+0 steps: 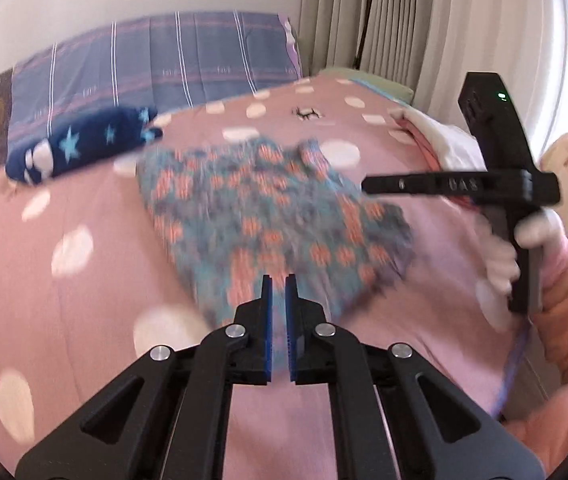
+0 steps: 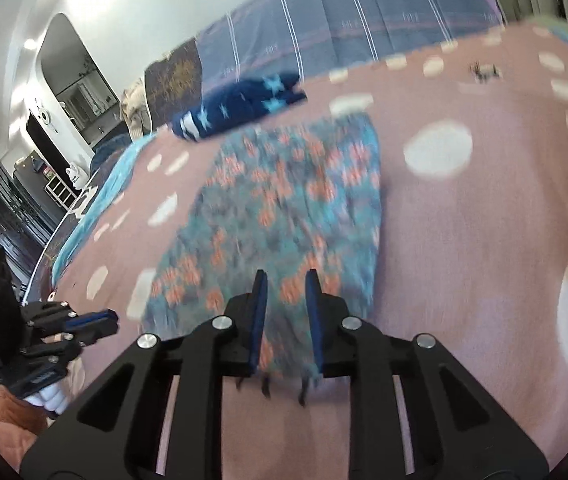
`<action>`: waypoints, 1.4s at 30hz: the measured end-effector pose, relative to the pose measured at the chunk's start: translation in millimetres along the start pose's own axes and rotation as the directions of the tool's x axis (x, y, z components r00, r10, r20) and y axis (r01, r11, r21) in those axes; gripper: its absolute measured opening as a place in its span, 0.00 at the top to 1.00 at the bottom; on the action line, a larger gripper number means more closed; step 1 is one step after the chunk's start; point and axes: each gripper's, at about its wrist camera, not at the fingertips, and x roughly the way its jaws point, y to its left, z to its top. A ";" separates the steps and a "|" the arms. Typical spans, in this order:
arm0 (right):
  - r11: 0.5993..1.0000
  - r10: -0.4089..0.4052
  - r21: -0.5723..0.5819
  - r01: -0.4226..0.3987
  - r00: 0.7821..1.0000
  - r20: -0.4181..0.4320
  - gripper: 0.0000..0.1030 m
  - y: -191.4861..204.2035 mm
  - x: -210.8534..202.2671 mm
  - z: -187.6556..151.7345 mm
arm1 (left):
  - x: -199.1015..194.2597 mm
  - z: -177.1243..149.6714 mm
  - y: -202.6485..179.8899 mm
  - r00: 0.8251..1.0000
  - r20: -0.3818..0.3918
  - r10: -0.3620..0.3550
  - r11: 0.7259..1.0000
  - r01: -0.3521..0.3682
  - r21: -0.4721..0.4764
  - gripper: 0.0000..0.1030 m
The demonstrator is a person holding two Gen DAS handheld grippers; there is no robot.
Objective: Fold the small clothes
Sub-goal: 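Grasp the folded teal shirt edge with both grippers, then lift the folded teal shirt with both grippers and carry it toward the pink stack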
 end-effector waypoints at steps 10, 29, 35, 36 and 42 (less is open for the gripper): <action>0.998 -0.037 0.037 0.042 0.989 -0.140 0.86 -21.3 44.2 -14.0 | 70.7 -17.2 0.2 0.985 -0.167 0.039 0.999 -0.035 0.026 0.94; 0.995 -0.015 0.098 0.033 0.984 -0.177 0.96 -63.7 97.9 63.6 | 94.0 24.6 56.6 0.985 -0.155 0.070 0.990 -0.087 -0.108 0.83; 0.996 -0.061 0.062 0.066 0.994 -0.093 0.45 -68.6 43.8 73.3 | 78.4 28.8 87.3 0.983 -0.138 0.121 0.978 -0.142 -0.154 0.50; 0.996 -0.047 0.064 0.055 0.992 -0.116 0.44 -72.3 43.8 72.9 | 87.3 27.3 95.1 0.981 -0.176 0.085 0.976 -0.118 -0.185 0.50; 0.985 0.102 0.162 -0.063 0.963 -0.248 0.43 -95.5 77.9 56.3 | 116.8 31.0 110.2 0.980 -0.181 -0.086 0.957 0.031 -0.288 0.47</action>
